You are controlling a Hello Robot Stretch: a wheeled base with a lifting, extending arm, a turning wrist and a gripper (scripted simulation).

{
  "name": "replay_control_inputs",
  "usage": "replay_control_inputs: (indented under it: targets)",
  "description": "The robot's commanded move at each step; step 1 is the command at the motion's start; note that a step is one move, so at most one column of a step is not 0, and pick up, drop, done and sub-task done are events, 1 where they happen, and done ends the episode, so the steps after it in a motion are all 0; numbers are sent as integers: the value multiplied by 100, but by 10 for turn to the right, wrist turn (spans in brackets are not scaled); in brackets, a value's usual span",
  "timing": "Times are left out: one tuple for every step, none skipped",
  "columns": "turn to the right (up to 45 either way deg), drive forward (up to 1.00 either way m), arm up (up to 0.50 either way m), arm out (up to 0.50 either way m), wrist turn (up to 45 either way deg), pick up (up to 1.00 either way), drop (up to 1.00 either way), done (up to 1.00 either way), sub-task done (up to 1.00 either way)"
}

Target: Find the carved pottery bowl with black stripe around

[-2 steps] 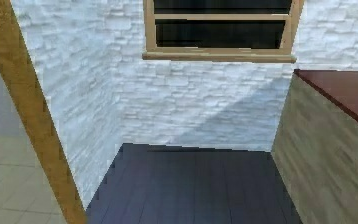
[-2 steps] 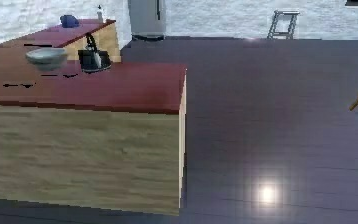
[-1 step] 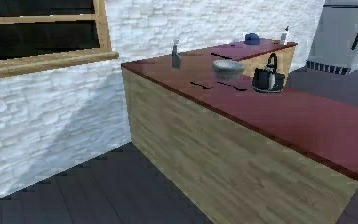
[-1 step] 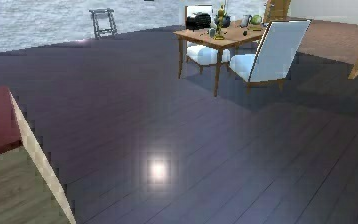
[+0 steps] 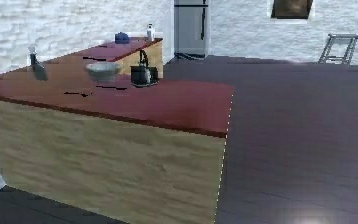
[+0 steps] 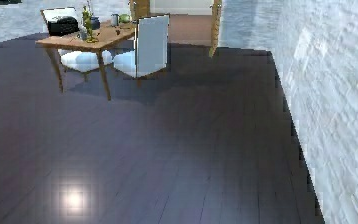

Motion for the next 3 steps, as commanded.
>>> replay_control_inputs:
  targets:
    - [0, 35, 0, 0, 0, 0, 0, 0, 0]
    - [-240, 0, 0, 0, 0, 0, 0, 0, 0]
    - [0, 0, 0, 0, 0, 0, 0, 100, 0]
